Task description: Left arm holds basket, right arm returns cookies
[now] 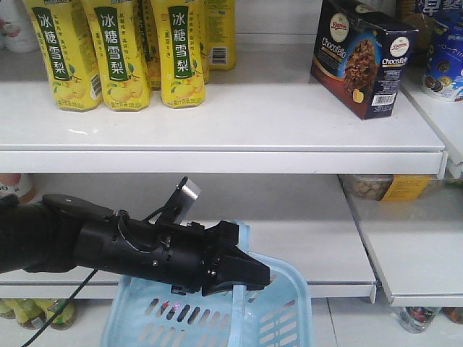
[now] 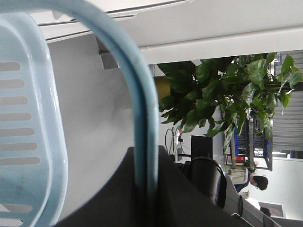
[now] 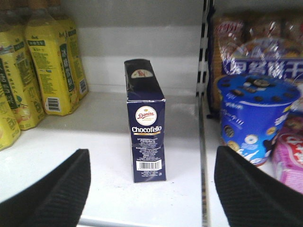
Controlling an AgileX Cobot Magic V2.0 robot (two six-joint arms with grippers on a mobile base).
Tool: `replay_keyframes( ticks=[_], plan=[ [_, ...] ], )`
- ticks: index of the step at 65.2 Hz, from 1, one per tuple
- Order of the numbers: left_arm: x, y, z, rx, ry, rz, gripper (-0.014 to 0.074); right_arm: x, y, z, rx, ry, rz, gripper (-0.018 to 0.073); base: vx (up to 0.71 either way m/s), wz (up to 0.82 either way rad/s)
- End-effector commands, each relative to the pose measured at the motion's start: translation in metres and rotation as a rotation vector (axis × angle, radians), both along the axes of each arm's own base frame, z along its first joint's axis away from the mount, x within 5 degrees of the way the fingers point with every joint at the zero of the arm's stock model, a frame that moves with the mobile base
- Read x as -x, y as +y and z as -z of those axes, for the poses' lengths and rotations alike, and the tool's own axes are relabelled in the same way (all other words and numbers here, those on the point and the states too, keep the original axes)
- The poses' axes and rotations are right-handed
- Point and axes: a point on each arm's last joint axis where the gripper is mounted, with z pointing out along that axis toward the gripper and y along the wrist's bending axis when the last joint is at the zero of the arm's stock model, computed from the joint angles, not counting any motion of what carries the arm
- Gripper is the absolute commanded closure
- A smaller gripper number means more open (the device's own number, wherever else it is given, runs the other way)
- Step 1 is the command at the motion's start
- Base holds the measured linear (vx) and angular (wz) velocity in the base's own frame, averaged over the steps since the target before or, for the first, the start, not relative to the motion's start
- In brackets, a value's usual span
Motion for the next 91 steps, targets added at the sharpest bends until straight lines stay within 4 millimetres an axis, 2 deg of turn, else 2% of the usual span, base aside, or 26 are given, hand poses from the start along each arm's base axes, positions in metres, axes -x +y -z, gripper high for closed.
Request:
replay_keyframes(
  ticks=[1,4,18,26,35,43,53,70,75,79,91],
  plan=[
    [0.0,-0.002,-0.029,0.108,-0.056,-0.001,0.0603,0.021,-0.004,-0.007,0.024,-0.122,0.005,0.003,0.0,0.0],
    [0.0,-0.002,-0.029,0.108,-0.056,-0.001,0.0603,0.031,-0.006,-0.002,0.023,-0.149,0.005,0.003,0.0,0.0],
    [0.0,-0.002,-0.029,0.108,-0.056,-0.001,0.0603,0.072,-0.012,0.054,-0.006,-0.164,0.003,0.003,0.0,0.0],
    [0.0,-0.002,-0.029,0.108,-0.056,-0.001,0.0603,0.099,-0.015,0.081,-0.059,-0.182,-0.003,0.003,0.0,0.0],
    [0.0,-0.002,-0.029,0.108,-0.056,-0.001,0.0603,0.123,-0.02,0.111,-0.035,-0.204,0.006,0.003,0.0,0.0],
    [0.0,-0.002,-0.029,0.108,-0.056,-0.001,0.0603,0.127,-0.021,0.137,-0.016,-0.185,0.013,0.003,0.0,0.0],
    [0.0,-0.002,-0.029,0.108,-0.056,-0.001,0.0603,0.115,-0.019,0.166,-0.008,-0.096,0.009,0.003,0.0,0.0],
    [0.0,-0.002,-0.029,0.108,-0.056,-0.001,0.0603,0.112,-0.018,0.166,-0.024,-0.168,0.002,0.0036,0.0,0.0],
    [0.0,-0.002,-0.029,0.108,-0.056,-0.001,0.0603,0.112,-0.018,0.166,-0.023,-0.162,0.003,0.0074,0.0,0.0],
    [0.0,-0.002,-0.029,0.108,-0.056,-0.001,0.0603,0.112,-0.018,0.166,-0.023,-0.162,0.003,0.0144,0.0,0.0],
    [0.0,-0.002,-0.029,0.108,-0.056,-0.001,0.0603,0.112,-0.018,0.166,-0.023,-0.163,0.003,0.0491,0.0,0.0]
  ],
)
